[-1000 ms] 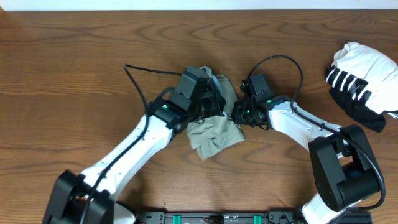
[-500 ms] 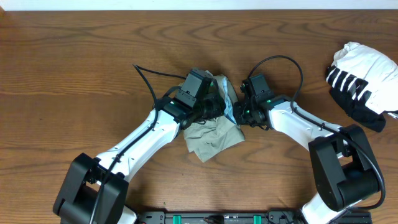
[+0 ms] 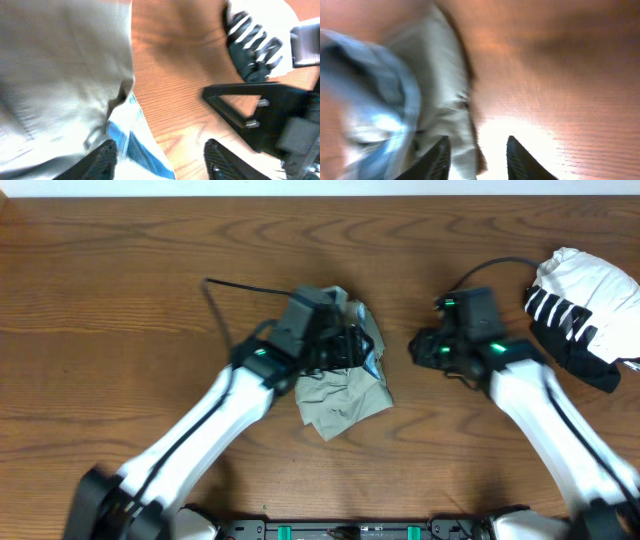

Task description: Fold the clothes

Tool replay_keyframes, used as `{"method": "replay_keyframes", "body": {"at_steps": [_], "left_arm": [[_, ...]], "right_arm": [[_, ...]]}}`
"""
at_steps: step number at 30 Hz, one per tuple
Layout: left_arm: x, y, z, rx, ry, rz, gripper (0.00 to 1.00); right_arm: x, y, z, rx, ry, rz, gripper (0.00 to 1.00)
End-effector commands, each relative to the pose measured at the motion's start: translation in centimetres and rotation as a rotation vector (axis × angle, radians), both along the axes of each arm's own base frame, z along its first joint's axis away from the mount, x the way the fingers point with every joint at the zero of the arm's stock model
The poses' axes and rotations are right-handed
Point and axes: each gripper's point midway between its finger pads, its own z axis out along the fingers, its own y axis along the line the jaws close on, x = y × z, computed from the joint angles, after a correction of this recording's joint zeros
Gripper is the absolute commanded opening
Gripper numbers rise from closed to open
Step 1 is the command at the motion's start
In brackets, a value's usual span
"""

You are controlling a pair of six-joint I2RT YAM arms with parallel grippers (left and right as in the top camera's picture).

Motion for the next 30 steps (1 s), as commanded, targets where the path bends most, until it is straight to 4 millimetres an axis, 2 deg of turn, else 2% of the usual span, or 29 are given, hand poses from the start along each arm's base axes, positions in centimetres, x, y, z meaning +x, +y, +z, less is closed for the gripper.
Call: {"method": "replay_keyframes", "body": {"at_steps": [1,3,4,6,7,10,15,17,18,20,25,30], "left_arm": [[0.5,4.3,5.4,-0.025,-0.129,0.084,0.68],[-0.1,7.5,7.1,-0.027,-0.143,0.158,0.74],[-0.5,8.9,7.7,-0.025,-0.144,0.191,0.8],[-1.5,11.9,8.4,-0.014,-0.135,0.267,0.98],[-2.0,13.3,8.7,-0.007,-0.128,0.307,0.98],[-3.5,16.4,8.8,0.009,-0.101,0.398,0.98],[-5.1,19.2,8.2,0.032,-0.049,0.492,0.98],[-5.4,19.8,7.6,0.05,-0.021,0.515,0.98],[-5.7,20.1,7.1,0.066,0.0,0.527,0.98],[-6.0,20.2,6.5,0.084,0.031,0.533,0.98],[-6.4,20.3,5.5,0.099,0.082,0.531,0.98],[-6.3,20.2,5.1,0.104,0.1,0.53,0.98]], "right_arm": [[-1.5,2.0,6.0,0.129,-0.163,0.152,0.26],[-2.5,3.6,9.3,0.222,-0.25,0.228,0.17],[-3.2,4.5,10.8,0.27,-0.288,0.277,0.14],[-4.4,6.2,12.7,0.351,-0.324,0.363,0.04],[-5.0,7.1,13.2,0.388,-0.327,0.402,0.01],[-6.0,9.6,13.5,0.442,-0.319,0.503,0.01],[-6.7,14.7,11.7,0.52,-0.26,0.659,0.01],[-6.7,16.4,10.1,0.542,-0.201,0.673,0.01],[-6.5,17.2,8.8,0.542,-0.16,0.675,0.01],[-6.3,17.8,6.5,0.532,-0.096,0.671,0.01],[-5.5,18.2,0.0,0.487,0.053,0.655,0.02],[-5.0,17.0,-8.3,0.379,0.207,0.6,0.01]]}}
